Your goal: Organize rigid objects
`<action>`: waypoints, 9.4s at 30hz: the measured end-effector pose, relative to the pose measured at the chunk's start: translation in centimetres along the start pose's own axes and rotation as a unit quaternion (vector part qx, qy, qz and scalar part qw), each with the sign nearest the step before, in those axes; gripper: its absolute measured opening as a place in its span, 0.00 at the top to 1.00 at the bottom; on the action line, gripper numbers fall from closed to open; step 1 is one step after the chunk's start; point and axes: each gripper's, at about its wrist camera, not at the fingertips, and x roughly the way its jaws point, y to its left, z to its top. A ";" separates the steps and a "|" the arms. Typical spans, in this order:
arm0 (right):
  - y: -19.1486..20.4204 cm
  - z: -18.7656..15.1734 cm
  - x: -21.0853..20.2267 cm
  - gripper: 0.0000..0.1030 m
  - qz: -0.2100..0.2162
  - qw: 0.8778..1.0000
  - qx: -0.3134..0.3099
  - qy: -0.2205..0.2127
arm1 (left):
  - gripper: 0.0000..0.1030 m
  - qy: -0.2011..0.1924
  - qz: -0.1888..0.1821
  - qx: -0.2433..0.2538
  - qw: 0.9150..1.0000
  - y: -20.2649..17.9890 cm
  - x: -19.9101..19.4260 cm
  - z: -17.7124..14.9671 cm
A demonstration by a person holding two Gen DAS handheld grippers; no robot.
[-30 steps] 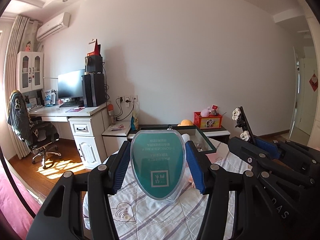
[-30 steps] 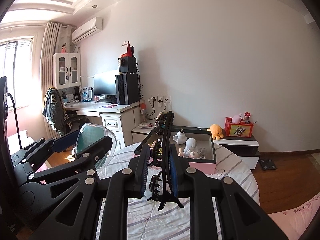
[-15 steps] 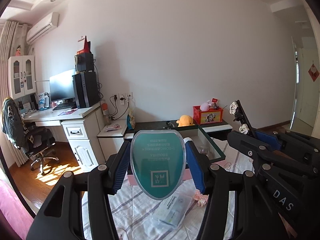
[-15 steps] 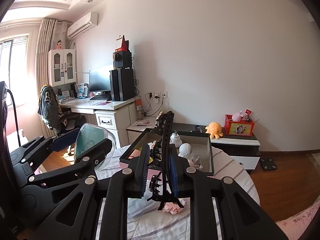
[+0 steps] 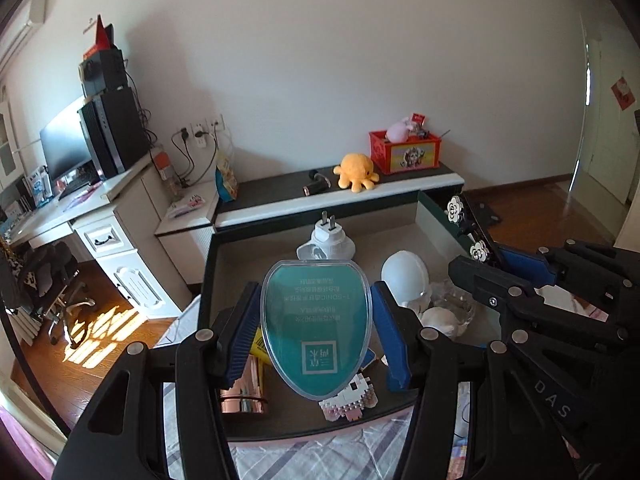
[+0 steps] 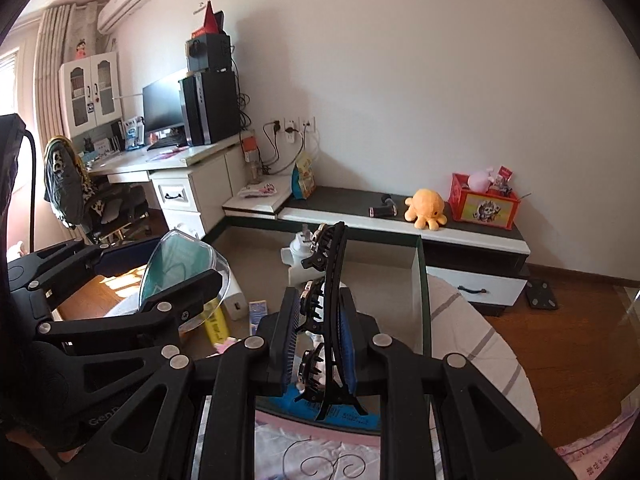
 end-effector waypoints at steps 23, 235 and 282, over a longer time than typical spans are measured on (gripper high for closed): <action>-2.7 -0.6 -2.2 0.19 -0.018 0.998 0.055 -0.011 | 0.01 -0.050 0.031 -0.039 0.997 2.6 -3.3 -0.1; 1.8 3.6 -1.8 0.32 -0.076 0.993 -0.057 -0.064 | 0.39 -0.031 0.068 -0.009 0.997 2.8 -0.5 2.6; -3.3 1.8 2.8 0.00 -0.020 0.997 0.049 0.056 | 0.00 0.081 -0.012 -0.066 0.995 4.7 4.6 0.7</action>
